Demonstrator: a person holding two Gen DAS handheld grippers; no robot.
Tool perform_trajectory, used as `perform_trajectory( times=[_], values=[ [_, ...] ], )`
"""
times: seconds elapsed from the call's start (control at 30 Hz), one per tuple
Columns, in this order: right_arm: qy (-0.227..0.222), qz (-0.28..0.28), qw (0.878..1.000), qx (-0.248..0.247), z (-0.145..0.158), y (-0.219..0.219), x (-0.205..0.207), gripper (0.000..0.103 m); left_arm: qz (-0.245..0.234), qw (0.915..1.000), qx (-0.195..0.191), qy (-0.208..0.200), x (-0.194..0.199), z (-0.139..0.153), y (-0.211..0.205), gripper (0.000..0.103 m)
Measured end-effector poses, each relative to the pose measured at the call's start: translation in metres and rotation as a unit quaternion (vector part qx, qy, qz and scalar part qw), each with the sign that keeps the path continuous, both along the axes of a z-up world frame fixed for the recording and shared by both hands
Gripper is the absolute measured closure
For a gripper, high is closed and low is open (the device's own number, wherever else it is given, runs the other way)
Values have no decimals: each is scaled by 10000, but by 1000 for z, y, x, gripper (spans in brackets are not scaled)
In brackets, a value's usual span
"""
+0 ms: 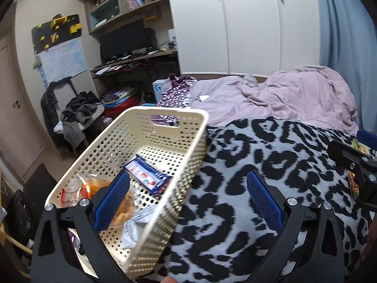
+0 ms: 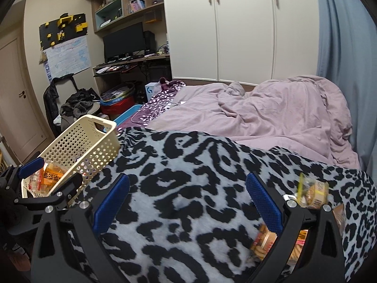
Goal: Organize snacks
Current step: 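Withdraw both grippers from the basket back over the remaining snacks, then close the right gripper on the brown nut pack while the left gripper approaches the round cracker bag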
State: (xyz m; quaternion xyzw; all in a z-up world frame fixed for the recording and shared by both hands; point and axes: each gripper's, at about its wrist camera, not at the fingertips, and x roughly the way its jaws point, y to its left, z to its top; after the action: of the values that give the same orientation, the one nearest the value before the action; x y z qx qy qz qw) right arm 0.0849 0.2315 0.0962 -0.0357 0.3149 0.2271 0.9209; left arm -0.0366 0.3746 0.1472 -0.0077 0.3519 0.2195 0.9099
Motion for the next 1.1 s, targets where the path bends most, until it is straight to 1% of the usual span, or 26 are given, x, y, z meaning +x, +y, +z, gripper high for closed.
perform_trajectory(
  times=[0.47, 0.87, 1.1],
  values=[
    [76, -531, 9985, 64, -5, -61, 1, 5, -613, 9980, 93, 158, 23, -2, -62, 2],
    [175, -876, 9960, 43, -15, -100, 3, 5, -1056, 9938, 137, 328, 36, -13, -106, 2],
    [219, -1048, 9943, 23, -22, -119, 4, 5, -1233, 9914, 137, 418, 41, -18, -124, 2]
  ],
)
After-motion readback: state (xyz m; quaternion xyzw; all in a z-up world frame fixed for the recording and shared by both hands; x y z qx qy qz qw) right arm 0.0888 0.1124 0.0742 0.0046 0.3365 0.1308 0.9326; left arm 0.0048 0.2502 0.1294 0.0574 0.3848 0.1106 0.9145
